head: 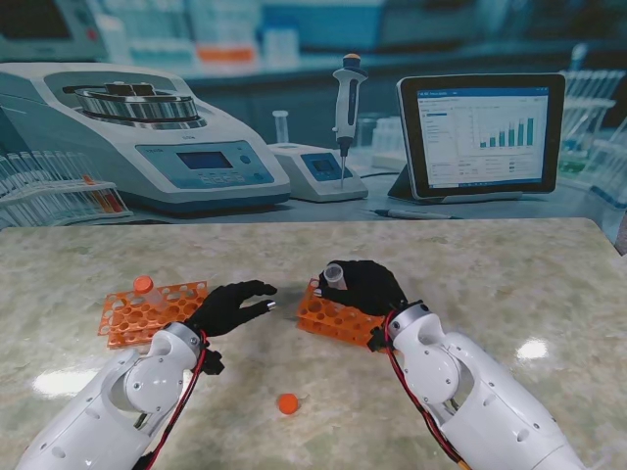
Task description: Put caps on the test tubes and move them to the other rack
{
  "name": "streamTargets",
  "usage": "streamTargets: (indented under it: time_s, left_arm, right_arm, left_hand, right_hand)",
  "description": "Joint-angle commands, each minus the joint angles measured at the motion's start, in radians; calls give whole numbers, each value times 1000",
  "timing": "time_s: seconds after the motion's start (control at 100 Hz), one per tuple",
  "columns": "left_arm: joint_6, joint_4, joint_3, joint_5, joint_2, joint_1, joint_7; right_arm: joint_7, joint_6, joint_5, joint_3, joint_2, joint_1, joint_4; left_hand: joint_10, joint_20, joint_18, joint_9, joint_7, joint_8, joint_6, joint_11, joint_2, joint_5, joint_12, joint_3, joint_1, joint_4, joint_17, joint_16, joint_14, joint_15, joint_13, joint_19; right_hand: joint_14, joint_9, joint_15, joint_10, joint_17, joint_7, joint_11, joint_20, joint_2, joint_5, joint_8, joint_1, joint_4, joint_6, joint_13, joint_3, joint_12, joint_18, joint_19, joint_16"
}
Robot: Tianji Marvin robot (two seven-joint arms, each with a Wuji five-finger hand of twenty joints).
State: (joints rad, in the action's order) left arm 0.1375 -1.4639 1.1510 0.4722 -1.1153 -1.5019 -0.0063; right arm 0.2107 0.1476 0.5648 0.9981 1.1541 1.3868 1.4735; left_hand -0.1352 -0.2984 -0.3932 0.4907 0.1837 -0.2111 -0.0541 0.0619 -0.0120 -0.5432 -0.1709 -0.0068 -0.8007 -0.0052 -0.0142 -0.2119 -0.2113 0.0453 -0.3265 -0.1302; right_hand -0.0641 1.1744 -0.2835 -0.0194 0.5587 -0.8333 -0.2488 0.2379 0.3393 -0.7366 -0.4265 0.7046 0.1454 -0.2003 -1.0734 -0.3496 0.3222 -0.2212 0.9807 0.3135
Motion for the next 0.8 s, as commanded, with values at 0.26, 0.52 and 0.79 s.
streamTargets:
  time_s: [0.26, 0.52, 0.79]
  left_arm:
    - [-1, -4, -2, -1, 2, 0, -8]
    - [0, -7, -2, -2, 3, -1, -14]
    - [-3, -8, -3, -4, 4, 0, -20]
  right_arm:
    - [5, 11, -83, 17, 20, 42, 40]
    - [16, 15, -135, 27, 29, 66, 67]
    - [-6, 10, -151, 31, 25, 73, 78]
  left_hand:
    - [9, -7, 8, 9, -10, 0, 6, -12, 37, -9, 3, -12, -8, -2, 15, -13, 2, 2, -2, 34]
    - [8, -6, 6, 12, -10, 0, 4, -11, 37, -10, 2, -12, -9, -2, 16, -13, -3, 3, -6, 35]
    - [8, -6, 7, 11, -10, 1, 5, -11, 40, -8, 1, -11, -11, -2, 17, -14, -4, 3, -7, 37]
  right_hand:
    - [-43, 109, -139, -51, 278, -62, -121, -114, -38, -83, -25, 132, 37, -2, -156, -249, 120, -15, 172, 73]
    - [-17, 184, -464, -2, 477, -61, -286, -63, -38, -85, -40, 130, 39, 21, -236, -253, 290, 27, 403, 253]
    - [76, 191, -845, 20, 553, -51, -426, 149, -60, -82, -46, 134, 34, 42, -246, -216, 432, 109, 625, 391]
